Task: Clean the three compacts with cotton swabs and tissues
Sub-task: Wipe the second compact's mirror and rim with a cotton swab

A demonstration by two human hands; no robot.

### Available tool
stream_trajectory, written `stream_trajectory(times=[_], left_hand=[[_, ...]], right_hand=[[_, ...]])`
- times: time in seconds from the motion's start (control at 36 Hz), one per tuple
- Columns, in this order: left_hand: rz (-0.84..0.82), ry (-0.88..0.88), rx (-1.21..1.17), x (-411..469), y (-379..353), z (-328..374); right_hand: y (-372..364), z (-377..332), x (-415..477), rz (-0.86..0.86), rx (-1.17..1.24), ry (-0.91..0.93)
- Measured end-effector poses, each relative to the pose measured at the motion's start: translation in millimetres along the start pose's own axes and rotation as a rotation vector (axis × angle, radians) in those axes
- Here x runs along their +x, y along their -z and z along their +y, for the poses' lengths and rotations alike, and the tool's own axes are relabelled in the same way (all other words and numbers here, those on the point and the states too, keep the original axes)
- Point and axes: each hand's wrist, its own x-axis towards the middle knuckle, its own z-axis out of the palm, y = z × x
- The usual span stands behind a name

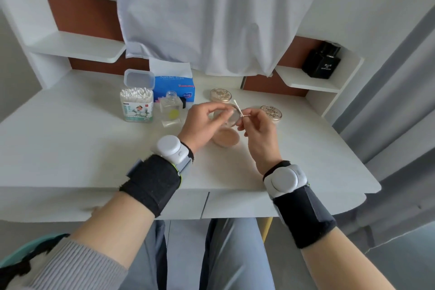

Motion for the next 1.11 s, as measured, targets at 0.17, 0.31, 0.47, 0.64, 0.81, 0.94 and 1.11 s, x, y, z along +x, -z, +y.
stream_trajectory(times=[0.17,0.31,0.47,0.64,0.81,0.94,1.11], left_hand=[[0.089,-0.094,0.025,-6,10,7],[0.156,-0.067,0.075,-13,23,6],[0.206,-0.11,0.239,-21,29,7],[0.342,-0.01,0.209,-22,44,3],[0.527,0.211,-0.072,-23,61,4],[0.707,0.357,-0.228,-23,78,5],[0.72,0.384,-0.184,-25,82,2]], right_hand=[[-29,-14,-5,-0.06,0.072,-0.034],[-37,-18,3,-0.021,-0.281,0.053],[-52,-41,16,-0.08,-0.446,0.193],[-80,-55,28,-0.085,-0.408,0.17],[-109,-62,48,0.03,-0.247,0.13],[-122,-62,59,0.057,-0.282,0.141],[-128,-50,56,-0.075,-0.426,0.07]])
